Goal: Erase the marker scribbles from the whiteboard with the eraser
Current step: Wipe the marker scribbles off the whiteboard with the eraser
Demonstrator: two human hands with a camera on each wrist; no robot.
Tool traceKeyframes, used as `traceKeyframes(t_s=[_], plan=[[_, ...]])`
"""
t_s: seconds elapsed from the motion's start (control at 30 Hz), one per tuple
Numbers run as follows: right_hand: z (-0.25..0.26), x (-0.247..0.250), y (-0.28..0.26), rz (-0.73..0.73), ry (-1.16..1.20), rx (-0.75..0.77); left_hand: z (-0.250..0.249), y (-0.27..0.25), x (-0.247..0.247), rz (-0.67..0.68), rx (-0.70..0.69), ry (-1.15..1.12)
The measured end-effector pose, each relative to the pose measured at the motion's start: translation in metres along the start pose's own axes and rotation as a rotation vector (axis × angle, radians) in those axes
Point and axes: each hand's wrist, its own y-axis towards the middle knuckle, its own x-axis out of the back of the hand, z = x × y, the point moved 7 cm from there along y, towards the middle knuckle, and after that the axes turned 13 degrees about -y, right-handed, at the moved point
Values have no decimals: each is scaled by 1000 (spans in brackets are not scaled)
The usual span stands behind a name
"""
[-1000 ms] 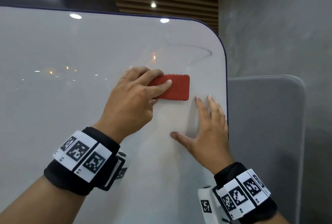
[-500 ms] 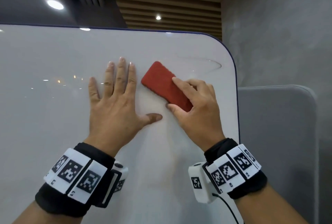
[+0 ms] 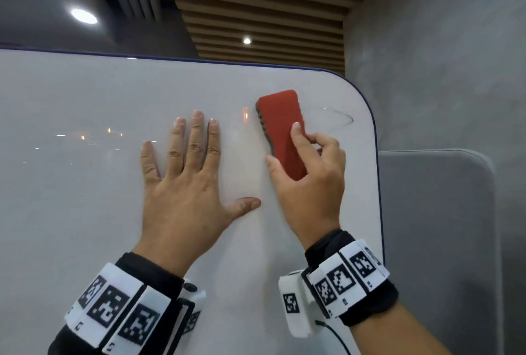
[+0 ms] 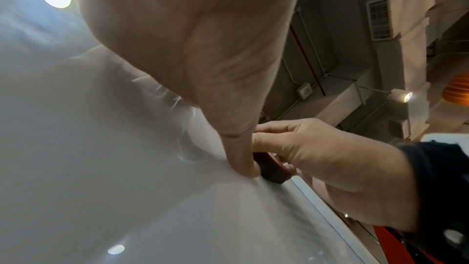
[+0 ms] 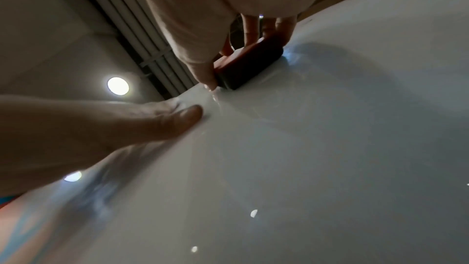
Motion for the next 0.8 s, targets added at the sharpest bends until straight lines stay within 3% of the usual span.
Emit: traceKeyframes(t_s=[0.13,0.3,0.5,0.67,0.8], plan=[[13,2,-10,102,-27,216,-1,-3,0,17,-7,-8],[-13,9,20,19,-36,-1,0,-5,1,12,-2,-2],[4,9,-17,134,-7,171,-2,-8,2,19,-19,-20],[-15,14,-5,50,-28,3,-1,-9,1,23,-11,-18],[1,16,-39,139,-8,144,-1,-10,1,19,-17,-20]])
